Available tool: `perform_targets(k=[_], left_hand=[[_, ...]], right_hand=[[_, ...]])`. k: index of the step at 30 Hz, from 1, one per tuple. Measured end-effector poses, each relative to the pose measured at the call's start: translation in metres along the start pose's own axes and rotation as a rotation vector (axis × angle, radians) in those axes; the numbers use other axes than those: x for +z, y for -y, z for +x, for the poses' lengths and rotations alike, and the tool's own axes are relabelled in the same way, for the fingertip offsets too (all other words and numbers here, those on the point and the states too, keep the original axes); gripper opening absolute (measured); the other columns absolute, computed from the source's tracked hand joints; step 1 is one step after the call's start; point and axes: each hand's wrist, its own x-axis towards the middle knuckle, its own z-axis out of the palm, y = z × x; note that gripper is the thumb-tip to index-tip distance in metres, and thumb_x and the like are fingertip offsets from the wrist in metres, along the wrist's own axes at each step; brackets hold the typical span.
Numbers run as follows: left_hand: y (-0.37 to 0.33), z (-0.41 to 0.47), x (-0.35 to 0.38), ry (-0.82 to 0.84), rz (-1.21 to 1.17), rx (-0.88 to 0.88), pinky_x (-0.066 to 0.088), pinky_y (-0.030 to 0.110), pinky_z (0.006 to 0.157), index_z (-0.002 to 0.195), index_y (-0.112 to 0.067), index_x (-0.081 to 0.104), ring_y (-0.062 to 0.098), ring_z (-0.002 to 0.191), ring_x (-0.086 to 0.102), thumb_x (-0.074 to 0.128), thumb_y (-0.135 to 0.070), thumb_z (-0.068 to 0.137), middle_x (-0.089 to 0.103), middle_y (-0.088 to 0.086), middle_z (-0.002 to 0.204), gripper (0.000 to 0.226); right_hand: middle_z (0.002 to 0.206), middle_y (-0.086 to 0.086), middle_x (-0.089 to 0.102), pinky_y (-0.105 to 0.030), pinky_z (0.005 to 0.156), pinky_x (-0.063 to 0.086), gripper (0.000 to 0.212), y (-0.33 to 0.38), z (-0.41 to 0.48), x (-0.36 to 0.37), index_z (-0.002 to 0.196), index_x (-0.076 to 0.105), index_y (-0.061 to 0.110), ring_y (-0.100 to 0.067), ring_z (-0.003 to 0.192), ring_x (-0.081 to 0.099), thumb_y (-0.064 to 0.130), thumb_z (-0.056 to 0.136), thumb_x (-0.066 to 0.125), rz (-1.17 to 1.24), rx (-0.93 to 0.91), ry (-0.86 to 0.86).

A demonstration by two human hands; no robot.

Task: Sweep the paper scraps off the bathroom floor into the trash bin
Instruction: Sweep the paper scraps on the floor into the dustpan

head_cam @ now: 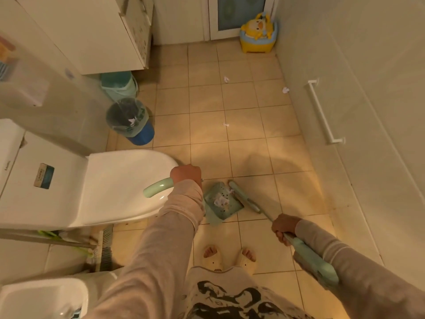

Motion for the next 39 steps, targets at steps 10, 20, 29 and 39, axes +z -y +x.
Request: perform_targets(k=[10,20,29,39], left_hand=[[0.001,-0.002,0.004,0.015,-0.028,0.028,0.046,0.027,0.089,0.117,-0.018,0.061,0.018,0.113,0.060,0.054,-0.024,0.091,0.065,-0.001,0.120,0.028],[0.016,-0.001,-0.011,-0.051,-0.035,0.159,0.046,0.027,0.090,0.122,-0.017,0.058,0.019,0.116,0.059,0.055,-0.024,0.092,0.062,0.001,0.125,0.031],[0.037,0.018,-0.030,-0.111,-0.036,0.153,0.046,0.028,0.093,0.129,-0.019,0.054,0.019,0.120,0.056,0.056,-0.023,0.091,0.058,0.000,0.130,0.038],[0.026,0.060,-0.068,-0.145,0.021,0.142,0.047,0.028,0.090,0.127,-0.021,0.055,0.019,0.115,0.059,0.055,-0.023,0.091,0.062,-0.001,0.126,0.036]], right_hand=[[0.024,0.000,0.039,-0.007,0.031,0.029,0.040,-0.003,-0.026,-0.013,0.055,0.036,0.011,-0.008,0.019,0.037,-0.001,0.093,0.033,0.223,-0.004,0.110],[0.025,0.000,0.039,-0.006,0.032,0.030,0.036,0.006,-0.028,-0.019,0.060,0.036,0.011,-0.008,0.018,0.037,-0.002,0.093,0.028,0.411,-0.072,0.016],[0.024,-0.001,0.038,-0.006,0.029,0.029,0.034,0.025,-0.017,-0.026,0.061,0.037,0.010,-0.009,0.015,0.036,0.001,0.093,0.031,0.611,-0.094,-0.018],[0.023,0.000,0.036,-0.004,0.029,0.026,0.036,0.050,-0.001,-0.077,0.060,0.035,0.010,-0.008,0.014,0.034,0.002,0.095,0.031,0.609,-0.083,-0.018]])
